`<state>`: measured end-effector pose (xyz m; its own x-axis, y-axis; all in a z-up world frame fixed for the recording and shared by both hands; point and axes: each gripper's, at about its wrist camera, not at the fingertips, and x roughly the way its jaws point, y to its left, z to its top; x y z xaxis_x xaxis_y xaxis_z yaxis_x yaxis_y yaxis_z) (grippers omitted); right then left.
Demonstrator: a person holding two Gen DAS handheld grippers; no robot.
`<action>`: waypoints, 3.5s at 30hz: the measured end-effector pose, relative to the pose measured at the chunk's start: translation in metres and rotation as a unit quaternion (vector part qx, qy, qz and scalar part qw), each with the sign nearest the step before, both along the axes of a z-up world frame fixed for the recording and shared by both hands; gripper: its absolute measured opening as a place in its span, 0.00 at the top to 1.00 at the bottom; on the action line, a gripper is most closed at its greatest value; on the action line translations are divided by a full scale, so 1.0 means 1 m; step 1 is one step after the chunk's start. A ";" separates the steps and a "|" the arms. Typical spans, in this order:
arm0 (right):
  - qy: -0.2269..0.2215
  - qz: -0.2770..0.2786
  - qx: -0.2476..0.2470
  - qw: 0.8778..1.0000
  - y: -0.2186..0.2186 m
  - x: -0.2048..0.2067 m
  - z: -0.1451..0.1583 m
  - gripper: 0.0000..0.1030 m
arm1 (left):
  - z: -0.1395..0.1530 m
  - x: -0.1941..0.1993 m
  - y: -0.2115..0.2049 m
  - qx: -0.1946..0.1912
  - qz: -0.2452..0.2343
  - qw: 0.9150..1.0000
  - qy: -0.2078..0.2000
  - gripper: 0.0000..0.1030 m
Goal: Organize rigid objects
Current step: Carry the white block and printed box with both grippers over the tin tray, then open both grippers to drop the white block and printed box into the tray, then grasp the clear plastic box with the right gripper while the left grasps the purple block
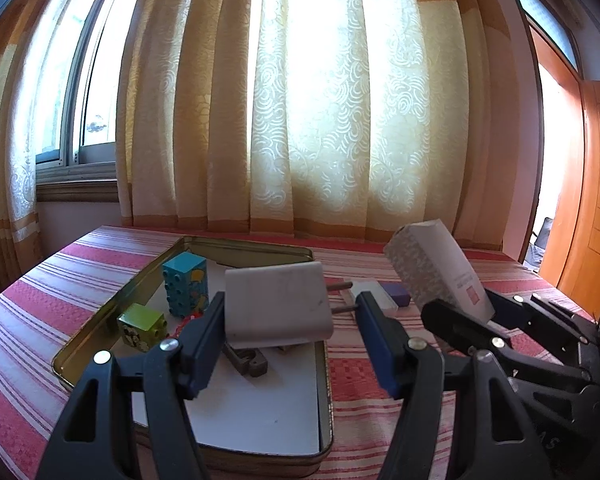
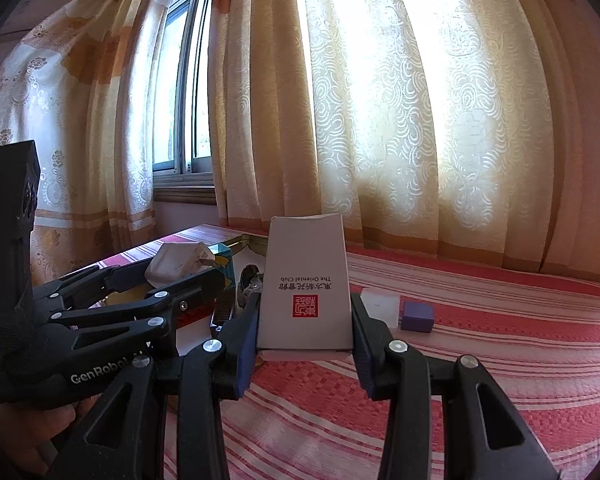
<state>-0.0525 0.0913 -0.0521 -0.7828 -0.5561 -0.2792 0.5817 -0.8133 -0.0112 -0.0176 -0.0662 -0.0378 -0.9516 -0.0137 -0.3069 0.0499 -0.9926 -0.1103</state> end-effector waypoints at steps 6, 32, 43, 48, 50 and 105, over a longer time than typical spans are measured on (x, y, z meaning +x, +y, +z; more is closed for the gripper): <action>-0.014 0.010 -0.004 1.000 -0.005 -0.005 -0.001 0.58 | 0.001 0.006 -0.016 0.006 0.015 1.000 0.004 0.38; -0.138 0.096 0.067 0.983 -0.115 -0.060 -0.015 0.57 | -0.012 -0.037 -0.090 -0.016 0.082 0.990 -0.113 0.37; -0.134 0.089 0.042 0.986 -0.098 -0.061 -0.013 0.37 | -0.008 -0.028 -0.092 -0.006 0.118 0.988 -0.103 0.01; -0.132 0.073 0.031 0.988 -0.073 -0.062 -0.013 0.34 | -0.006 -0.026 -0.074 -0.008 0.099 0.990 -0.097 0.01; -0.130 0.063 0.028 0.989 -0.061 -0.062 -0.013 0.33 | -0.003 -0.026 -0.063 -0.009 0.085 0.992 -0.092 0.01; -0.212 -0.175 0.053 0.960 0.107 -0.204 -0.031 0.48 | -0.012 -0.158 0.112 -0.064 -0.014 0.982 -0.175 0.00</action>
